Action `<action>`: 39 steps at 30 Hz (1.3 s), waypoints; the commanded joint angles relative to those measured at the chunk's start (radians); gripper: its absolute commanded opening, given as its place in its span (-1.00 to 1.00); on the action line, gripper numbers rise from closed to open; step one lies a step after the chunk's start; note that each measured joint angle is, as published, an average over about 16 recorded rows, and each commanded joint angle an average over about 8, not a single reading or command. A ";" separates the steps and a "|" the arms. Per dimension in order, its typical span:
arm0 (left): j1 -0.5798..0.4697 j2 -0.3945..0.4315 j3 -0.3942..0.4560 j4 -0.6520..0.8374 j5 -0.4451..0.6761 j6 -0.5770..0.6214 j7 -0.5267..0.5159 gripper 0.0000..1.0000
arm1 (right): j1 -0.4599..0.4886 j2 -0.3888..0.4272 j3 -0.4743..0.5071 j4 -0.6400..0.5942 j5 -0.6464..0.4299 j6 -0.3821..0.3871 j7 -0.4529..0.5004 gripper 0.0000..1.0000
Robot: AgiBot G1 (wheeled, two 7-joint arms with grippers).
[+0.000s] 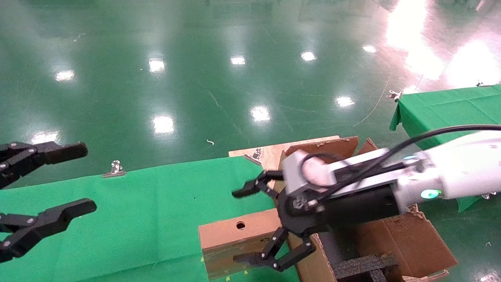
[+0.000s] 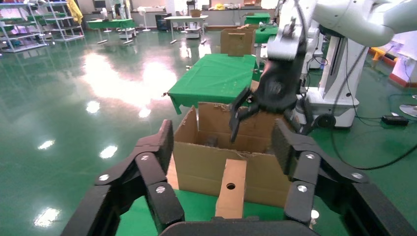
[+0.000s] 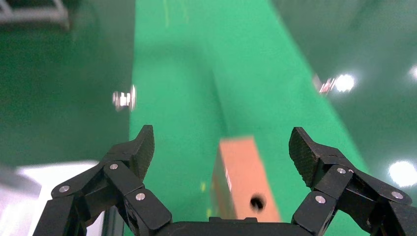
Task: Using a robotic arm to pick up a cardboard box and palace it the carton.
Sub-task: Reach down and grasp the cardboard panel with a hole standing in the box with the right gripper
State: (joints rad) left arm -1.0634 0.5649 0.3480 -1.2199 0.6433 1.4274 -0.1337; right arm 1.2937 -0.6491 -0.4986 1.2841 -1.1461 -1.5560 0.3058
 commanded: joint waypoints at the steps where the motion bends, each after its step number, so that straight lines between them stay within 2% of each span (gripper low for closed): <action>1: 0.000 0.000 0.000 0.000 0.000 0.000 0.000 -1.00 | 0.040 -0.017 -0.039 -0.004 -0.070 -0.013 0.019 1.00; 11: 0.000 0.000 0.000 0.000 0.000 0.000 0.000 -1.00 | 0.178 -0.153 -0.224 -0.070 -0.313 -0.010 0.002 1.00; 22: 0.000 0.000 0.000 0.000 0.000 0.000 0.000 -0.98 | 0.283 -0.269 -0.377 -0.149 -0.464 -0.020 -0.058 1.00; 23: 0.000 0.000 0.000 0.000 0.000 0.000 0.000 -0.83 | 0.290 -0.275 -0.391 -0.153 -0.470 -0.020 -0.062 1.00; 27: 0.000 0.000 0.000 0.000 0.000 0.000 0.000 0.17 | 0.311 -0.294 -0.439 -0.164 -0.489 -0.019 -0.076 1.00; 28: 0.000 0.000 0.000 0.000 0.000 0.000 0.000 0.42 | 0.314 -0.296 -0.447 -0.166 -0.491 -0.019 -0.078 0.94; 30: 0.000 0.000 0.000 0.000 0.000 0.000 0.000 0.90 | 0.322 -0.303 -0.464 -0.172 -0.497 -0.018 -0.081 0.46; 31: 0.000 0.000 0.000 0.000 0.000 0.000 0.000 1.00 | 0.325 -0.305 -0.471 -0.174 -0.499 -0.018 -0.083 0.21; 35: 0.000 0.000 0.000 0.000 0.000 0.000 0.000 1.00 | 0.334 -0.311 -0.484 -0.180 -0.504 -0.016 -0.084 -0.79; 36: 0.000 0.000 0.000 0.000 0.000 0.000 0.000 1.00 | 0.335 -0.312 -0.487 -0.181 -0.505 -0.016 -0.084 -0.98; 39: 0.000 0.000 0.000 0.000 0.000 0.000 0.000 1.00 | 0.334 -0.311 -0.484 -0.180 -0.503 -0.015 -0.084 -1.00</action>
State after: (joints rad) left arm -1.0632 0.5648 0.3479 -1.2196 0.6432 1.4271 -0.1337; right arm 1.6260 -0.9588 -0.9804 1.1055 -1.6487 -1.5717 0.2221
